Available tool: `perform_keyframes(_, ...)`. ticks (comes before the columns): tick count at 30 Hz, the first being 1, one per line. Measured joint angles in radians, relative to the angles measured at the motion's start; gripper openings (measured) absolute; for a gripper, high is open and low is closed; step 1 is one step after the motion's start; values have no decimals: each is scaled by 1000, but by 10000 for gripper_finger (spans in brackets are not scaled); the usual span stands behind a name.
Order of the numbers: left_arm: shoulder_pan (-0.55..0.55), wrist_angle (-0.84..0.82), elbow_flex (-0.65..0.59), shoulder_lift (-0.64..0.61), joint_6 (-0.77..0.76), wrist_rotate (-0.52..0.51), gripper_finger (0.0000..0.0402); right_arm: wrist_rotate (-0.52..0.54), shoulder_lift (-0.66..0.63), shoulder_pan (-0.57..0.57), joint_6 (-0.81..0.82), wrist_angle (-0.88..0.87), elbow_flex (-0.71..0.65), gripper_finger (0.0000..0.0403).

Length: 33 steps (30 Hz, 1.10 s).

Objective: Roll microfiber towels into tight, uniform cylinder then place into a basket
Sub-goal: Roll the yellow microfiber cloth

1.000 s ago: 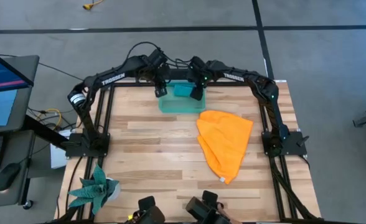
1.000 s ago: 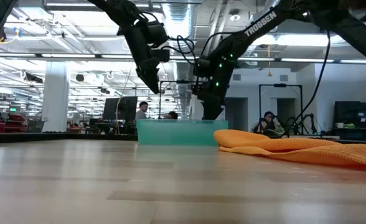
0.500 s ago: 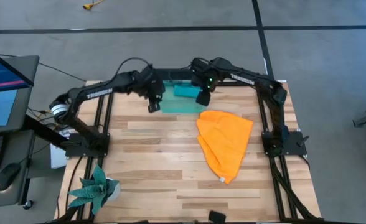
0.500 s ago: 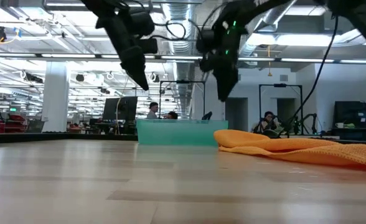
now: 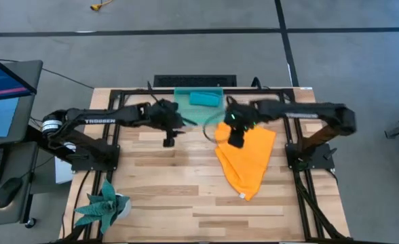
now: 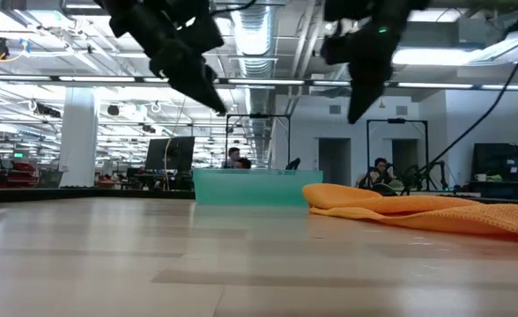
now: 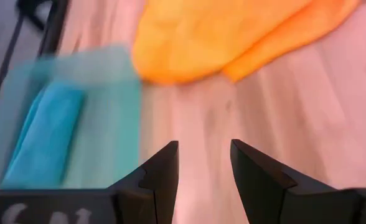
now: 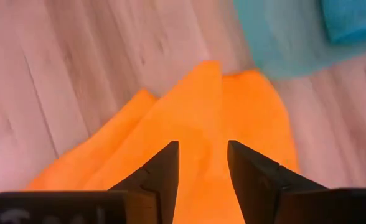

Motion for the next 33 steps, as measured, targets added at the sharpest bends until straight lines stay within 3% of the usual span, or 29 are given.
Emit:
perform_keyframes(6, -146, 184, -58, 24, 39, 1, 137, 262, -172, 262, 256, 142, -232, 150)
perform_keyframes(10, -218, 271, -75, 45, 28, 1, 137, 452, -214, 417, 381, 269, -326, 147)
perform_keyframes(13, -260, 329, -75, 72, -24, 1, 137, 521, -206, 493, 410, 350, -362, 145)
perform_keyframes(18, -313, 412, -73, 128, -87, 0, 137, 506, -140, 531, 414, 481, -359, 146)
perform_keyframes(27, -388, 440, -71, 219, -188, -22, 137, 377, -26, 554, 390, 638, -346, 140)
perform_keyframes(33, -425, 442, -71, 200, -179, -153, 137, 368, 1, 559, 238, 628, -252, 134)
